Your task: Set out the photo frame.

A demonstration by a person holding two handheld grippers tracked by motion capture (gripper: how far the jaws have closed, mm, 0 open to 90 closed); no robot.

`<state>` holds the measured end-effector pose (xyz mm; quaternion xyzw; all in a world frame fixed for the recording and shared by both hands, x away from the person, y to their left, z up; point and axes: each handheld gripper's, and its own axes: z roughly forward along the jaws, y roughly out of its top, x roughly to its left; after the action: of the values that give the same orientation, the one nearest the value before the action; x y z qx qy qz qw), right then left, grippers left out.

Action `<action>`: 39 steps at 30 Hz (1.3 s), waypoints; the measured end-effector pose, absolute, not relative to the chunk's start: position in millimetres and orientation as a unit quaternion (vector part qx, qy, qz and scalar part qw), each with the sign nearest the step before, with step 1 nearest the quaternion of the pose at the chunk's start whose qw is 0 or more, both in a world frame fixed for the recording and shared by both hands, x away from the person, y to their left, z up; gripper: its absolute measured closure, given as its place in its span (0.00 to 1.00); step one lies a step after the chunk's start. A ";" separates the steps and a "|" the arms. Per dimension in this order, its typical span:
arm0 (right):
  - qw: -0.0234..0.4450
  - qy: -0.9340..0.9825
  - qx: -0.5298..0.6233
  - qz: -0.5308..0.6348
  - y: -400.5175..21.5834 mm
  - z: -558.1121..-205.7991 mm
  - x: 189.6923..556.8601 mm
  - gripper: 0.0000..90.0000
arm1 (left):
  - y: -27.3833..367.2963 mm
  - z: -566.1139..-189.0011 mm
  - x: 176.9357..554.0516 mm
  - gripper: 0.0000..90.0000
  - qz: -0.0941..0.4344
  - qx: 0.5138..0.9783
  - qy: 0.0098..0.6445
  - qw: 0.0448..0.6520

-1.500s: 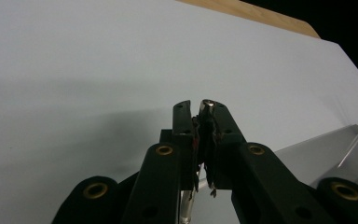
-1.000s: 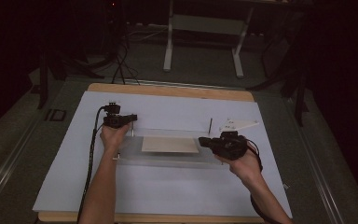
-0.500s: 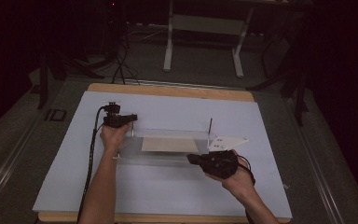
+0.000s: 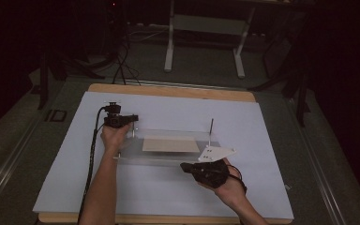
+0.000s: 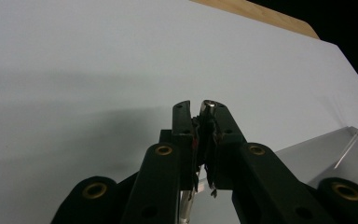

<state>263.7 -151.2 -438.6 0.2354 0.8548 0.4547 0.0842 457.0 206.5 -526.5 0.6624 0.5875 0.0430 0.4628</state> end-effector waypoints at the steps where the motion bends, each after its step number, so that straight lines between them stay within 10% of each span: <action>1: 0.098 0.856 0.231 0.453 -149.2 -439.8 263.0 1.00 | 206.6 -526.5 457.1 0.92 0.042 0.662 0.589 0.463; 39: 0.140 0.818 0.258 0.496 -136.7 -435.0 280.7 1.00 | 229.5 -519.8 439.0 0.83 0.057 0.656 0.577 0.483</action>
<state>280.7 -136.7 -435.0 0.2575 0.8177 0.4956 0.1396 439.0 229.5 -519.8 0.6564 0.5766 0.0567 0.4832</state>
